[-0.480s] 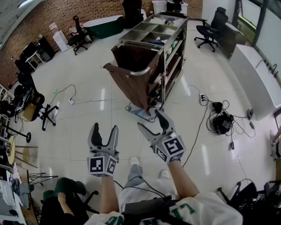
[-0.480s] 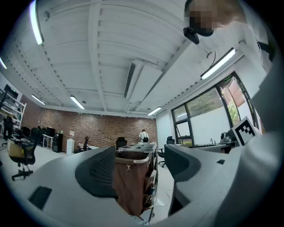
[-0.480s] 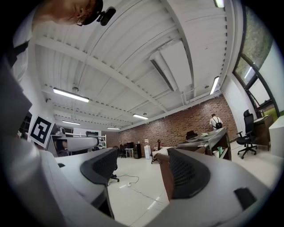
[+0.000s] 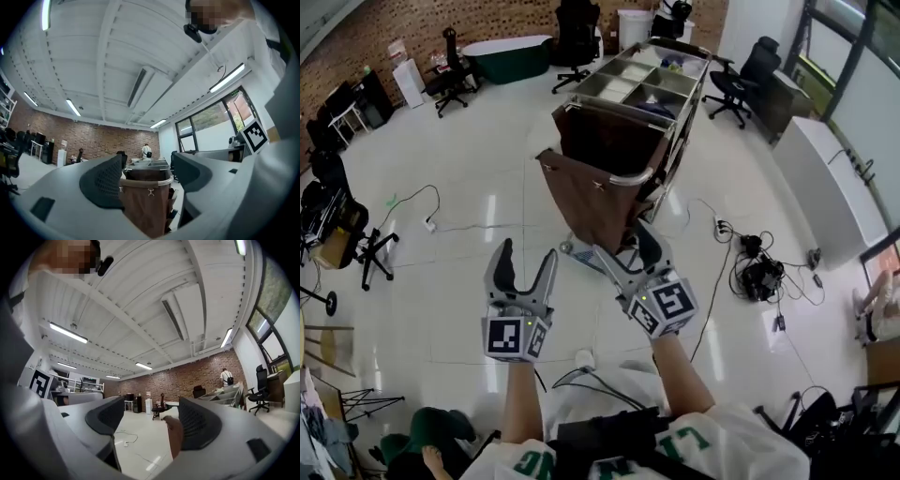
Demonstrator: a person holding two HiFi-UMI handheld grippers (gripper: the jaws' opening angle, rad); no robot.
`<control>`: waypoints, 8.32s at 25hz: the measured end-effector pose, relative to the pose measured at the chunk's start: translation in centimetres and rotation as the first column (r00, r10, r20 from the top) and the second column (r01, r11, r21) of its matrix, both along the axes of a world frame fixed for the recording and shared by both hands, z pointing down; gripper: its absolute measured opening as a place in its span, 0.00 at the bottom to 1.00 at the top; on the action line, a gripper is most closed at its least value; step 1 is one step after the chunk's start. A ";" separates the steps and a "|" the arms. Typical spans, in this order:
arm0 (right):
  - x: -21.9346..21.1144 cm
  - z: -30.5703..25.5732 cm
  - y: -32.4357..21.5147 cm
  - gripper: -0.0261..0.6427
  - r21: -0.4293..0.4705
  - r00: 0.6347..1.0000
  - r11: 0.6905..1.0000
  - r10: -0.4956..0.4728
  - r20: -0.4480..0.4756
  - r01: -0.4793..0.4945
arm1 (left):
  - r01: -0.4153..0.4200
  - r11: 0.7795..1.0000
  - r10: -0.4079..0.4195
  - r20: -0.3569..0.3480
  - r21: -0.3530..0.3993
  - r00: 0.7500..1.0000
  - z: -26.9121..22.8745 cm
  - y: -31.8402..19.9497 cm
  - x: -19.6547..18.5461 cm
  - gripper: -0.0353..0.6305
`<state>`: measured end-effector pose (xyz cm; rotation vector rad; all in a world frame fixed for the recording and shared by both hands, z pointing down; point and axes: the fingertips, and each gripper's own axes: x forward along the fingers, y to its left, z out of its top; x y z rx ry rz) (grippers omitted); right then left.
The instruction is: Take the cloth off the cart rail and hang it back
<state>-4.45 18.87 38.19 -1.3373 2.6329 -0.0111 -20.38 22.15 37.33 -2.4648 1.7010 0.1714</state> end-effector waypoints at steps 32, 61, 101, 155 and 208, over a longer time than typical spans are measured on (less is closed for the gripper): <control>5.2 -2.0 -33.5 0.59 0.016 0.978 0.978 -0.206 -0.043 0.207 | 0.136 0.985 -0.137 -0.003 -0.107 0.991 -0.3 -33.8 2.7 0.55; -2.4 -1.5 -39.1 0.59 -0.031 0.990 0.990 -0.139 -0.002 0.139 | 0.202 0.660 0.243 0.460 -0.724 0.854 18.8 -54.0 -1.8 0.55; -3.0 -4.1 -38.3 0.59 0.020 0.994 0.994 -0.109 0.031 0.108 | -0.017 1.000 0.017 -0.020 0.008 1.000 -3.6 -39.0 -3.6 0.14; 23.8 -3.6 -29.8 0.59 0.012 0.874 0.877 0.478 0.085 -0.481 | -0.593 0.762 0.631 0.088 -0.260 0.771 2.1 -49.9 38.5 0.15; 7.7 -1.2 -37.3 0.57 0.033 0.975 0.978 0.208 -0.084 -0.206 | -0.055 0.996 0.058 0.033 -0.076 0.998 0.4 -41.1 2.8 0.49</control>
